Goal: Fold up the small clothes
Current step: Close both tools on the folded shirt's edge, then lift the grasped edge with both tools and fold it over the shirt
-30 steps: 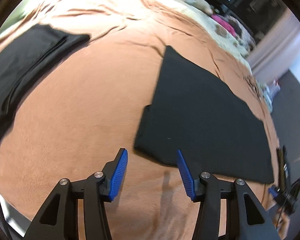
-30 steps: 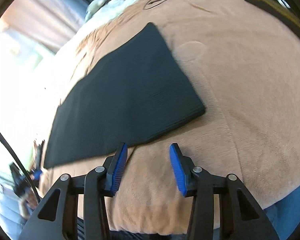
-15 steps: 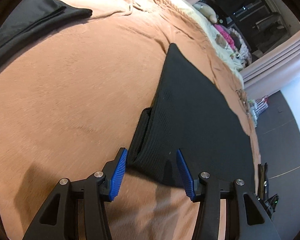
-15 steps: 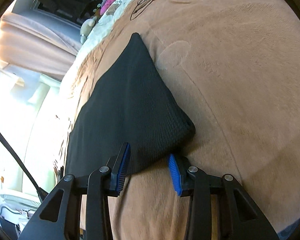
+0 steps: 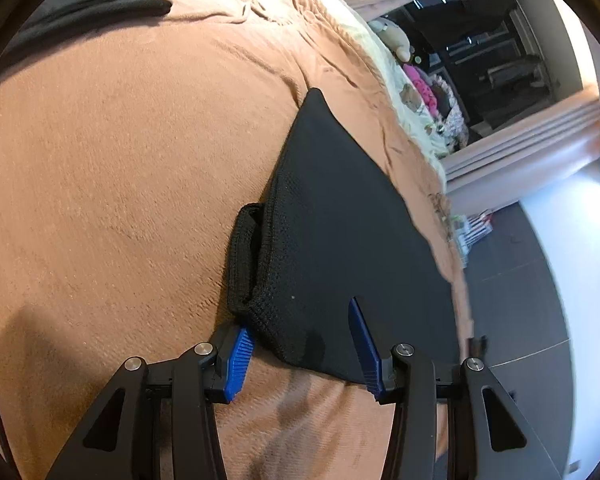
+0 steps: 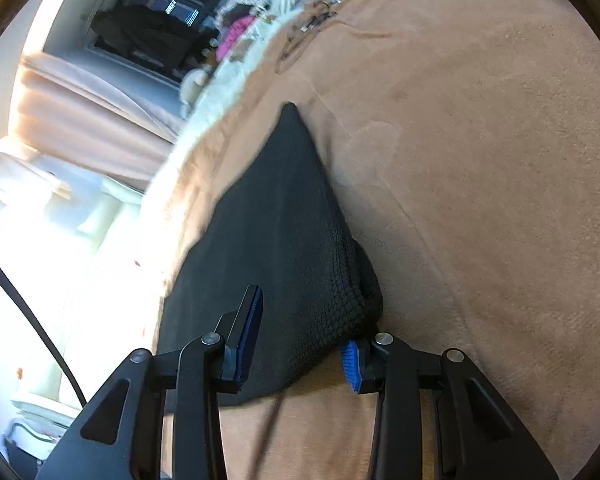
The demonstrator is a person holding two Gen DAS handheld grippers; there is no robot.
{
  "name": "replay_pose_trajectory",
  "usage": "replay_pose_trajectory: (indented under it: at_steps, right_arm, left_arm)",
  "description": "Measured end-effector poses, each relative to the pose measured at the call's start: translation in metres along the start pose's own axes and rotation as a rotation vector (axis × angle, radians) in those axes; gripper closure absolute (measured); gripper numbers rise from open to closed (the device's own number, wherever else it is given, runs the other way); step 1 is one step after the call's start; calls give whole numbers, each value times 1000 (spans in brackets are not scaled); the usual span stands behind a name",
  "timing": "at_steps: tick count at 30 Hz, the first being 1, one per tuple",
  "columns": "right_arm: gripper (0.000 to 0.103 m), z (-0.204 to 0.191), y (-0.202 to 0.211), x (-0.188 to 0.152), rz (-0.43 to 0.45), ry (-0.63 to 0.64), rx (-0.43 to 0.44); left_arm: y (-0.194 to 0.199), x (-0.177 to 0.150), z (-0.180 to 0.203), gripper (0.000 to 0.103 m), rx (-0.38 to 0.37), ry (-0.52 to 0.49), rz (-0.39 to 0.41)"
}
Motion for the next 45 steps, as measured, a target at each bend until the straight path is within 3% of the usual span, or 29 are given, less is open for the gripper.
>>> replay_pose_trajectory:
  at_steps: [4,7,9,10,13,24,40,45]
  right_arm:
    - [71,3,4,-9,-13,5,-20]
    - [81,6,6,-13,-25,-1,-62]
    - [95,5,2,-10,-25,1,-92]
    - [98,6,3,-10,-22,1,-106]
    - [102,-5,6,-6,-19,11,-129]
    - [103,-48,31,-2,-50,104,-157]
    - [103,-60,62,-26,-127,188,-158]
    - [101,-65,77,-30,-116,285,-250]
  left_arm:
    - [-9,6,-4,65,50,-7,21]
    - [-16,9,-7,80,135,-44,38]
    - [-17,11,-10,87,148,-45,47]
    - [-17,12,-11,93,158,-44,51]
    - [-14,14,-10,98,192,-74,72]
    - [24,22,13,99,174,-120,128]
    - [89,-19,-21,99,130,-57,146]
    - [92,-29,-31,99,111,-49,137]
Point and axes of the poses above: each gripper's, at about its wrist camera, not at the fingertips, and y roughly against the way its jaws point, z to its right, x to its top, the point moved 7 cm from there along -y, roughly the way its jaws point, and after that the axes turned 9 degrees about y, right-handed, at the moved point
